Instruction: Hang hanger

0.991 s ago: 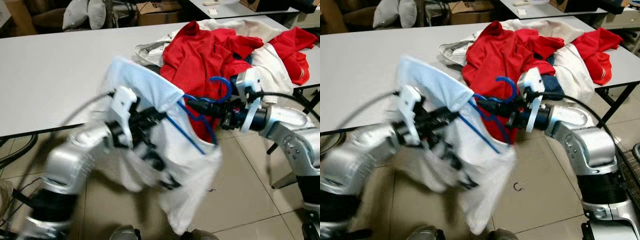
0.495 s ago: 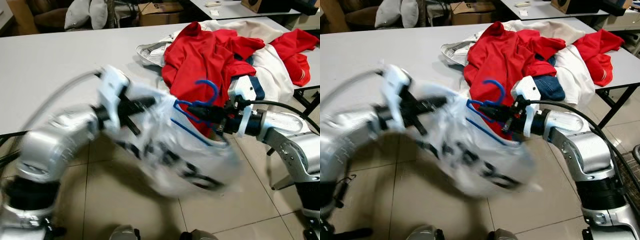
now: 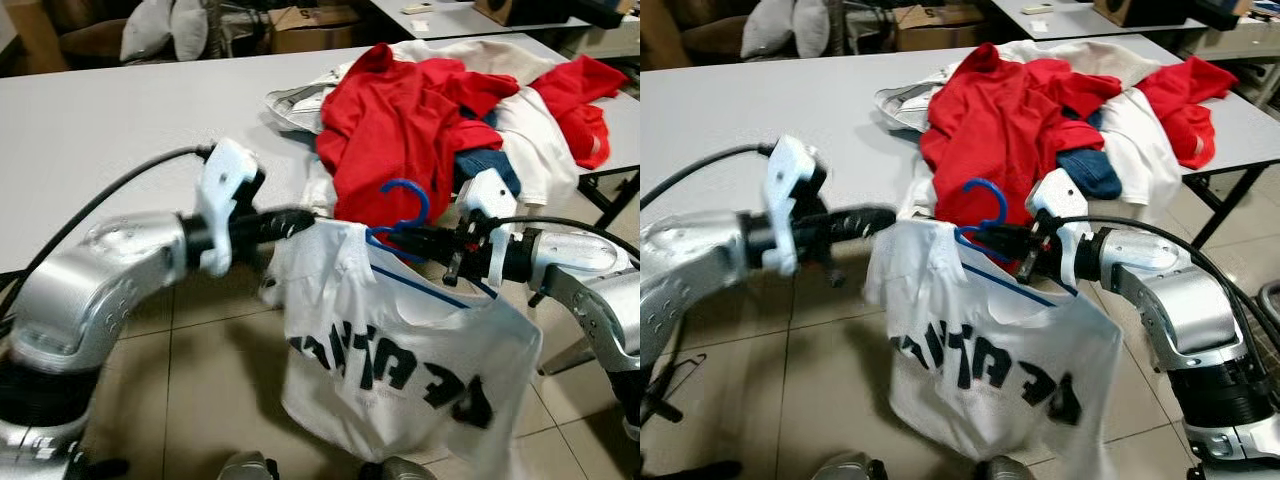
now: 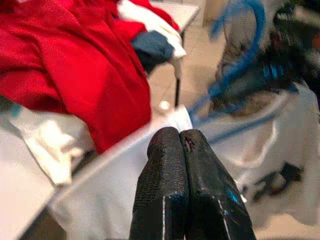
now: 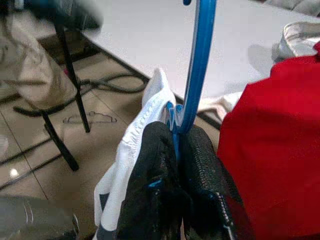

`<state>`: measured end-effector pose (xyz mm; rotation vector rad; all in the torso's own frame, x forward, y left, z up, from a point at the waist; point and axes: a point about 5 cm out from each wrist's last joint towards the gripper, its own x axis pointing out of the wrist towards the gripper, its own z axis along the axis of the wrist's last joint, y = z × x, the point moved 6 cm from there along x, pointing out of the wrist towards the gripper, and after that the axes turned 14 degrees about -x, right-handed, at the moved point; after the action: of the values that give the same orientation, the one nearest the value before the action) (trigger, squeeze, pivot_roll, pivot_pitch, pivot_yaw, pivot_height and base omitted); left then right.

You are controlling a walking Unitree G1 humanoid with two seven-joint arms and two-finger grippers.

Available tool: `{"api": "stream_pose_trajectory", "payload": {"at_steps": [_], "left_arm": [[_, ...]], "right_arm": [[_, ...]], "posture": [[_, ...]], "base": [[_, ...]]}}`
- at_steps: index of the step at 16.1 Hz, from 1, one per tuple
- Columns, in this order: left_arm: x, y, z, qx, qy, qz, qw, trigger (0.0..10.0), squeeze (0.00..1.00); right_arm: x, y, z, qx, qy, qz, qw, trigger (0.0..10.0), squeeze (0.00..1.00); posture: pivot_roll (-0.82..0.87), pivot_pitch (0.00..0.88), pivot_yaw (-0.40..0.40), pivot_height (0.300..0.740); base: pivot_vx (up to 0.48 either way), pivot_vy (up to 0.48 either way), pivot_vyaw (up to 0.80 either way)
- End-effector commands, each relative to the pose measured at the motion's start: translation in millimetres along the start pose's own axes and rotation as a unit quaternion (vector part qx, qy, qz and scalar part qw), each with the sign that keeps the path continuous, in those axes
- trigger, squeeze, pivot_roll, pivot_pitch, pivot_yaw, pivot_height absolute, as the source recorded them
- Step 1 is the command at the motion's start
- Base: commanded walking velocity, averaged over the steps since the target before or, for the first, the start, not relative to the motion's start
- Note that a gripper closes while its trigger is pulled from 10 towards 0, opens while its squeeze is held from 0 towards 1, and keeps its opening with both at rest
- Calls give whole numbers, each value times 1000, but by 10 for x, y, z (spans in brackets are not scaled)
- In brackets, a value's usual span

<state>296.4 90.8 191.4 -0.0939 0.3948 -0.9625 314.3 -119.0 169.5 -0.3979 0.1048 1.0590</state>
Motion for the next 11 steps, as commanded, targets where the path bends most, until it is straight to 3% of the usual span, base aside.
{"api": "stream_pose_trajectory", "payload": {"at_steps": [1, 2, 3, 4, 6, 7, 11], "left_arm": [[27, -55, -72, -7, 11, -6, 1000, 10000, 0], [75, -89, -127, -39, 5, -10, 999, 10000, 0], [131, -116, -178, -74, -4, -13, 997, 10000, 1000], [214, -143, -239, -98, -13, -9, 995, 10000, 1000], [264, -157, -208, -102, -39, -9, 994, 10000, 1000], [281, -167, -207, -85, -50, -15, 995, 10000, 1000], [305, -186, -282, -93, -48, -22, 994, 10000, 1000]], "right_arm": [[-49, -84, 177, -6, -32, -11, 999, 10000, 0], [-62, -87, 211, -1, -44, -8, 999, 10000, 0], [-76, -91, 231, 4, -54, -6, 999, 10000, 0], [-88, -108, 245, 8, -62, -7, 998, 10000, 0], [-88, -125, 262, 11, -67, -10, 998, 10000, 0], [-84, -134, 288, 13, -73, -11, 997, 10000, 0], [-66, -132, 343, 13, -83, -10, 996, 10000, 0]], "posture": [[-92, 0, -4, 740], [-91, 0, -7, 740], [-92, 0, -9, 740], [-94, 0, -11, 740], [-93, 0, -12, 740], [-94, 0, -14, 740], [-96, 0, -14, 740]], "base": [[0, 0, 0], [0, 0, 0], [0, 0, 0], [0, 0, 0], [0, 0, 0], [0, 0, 0], [0, 0, 0]]}}
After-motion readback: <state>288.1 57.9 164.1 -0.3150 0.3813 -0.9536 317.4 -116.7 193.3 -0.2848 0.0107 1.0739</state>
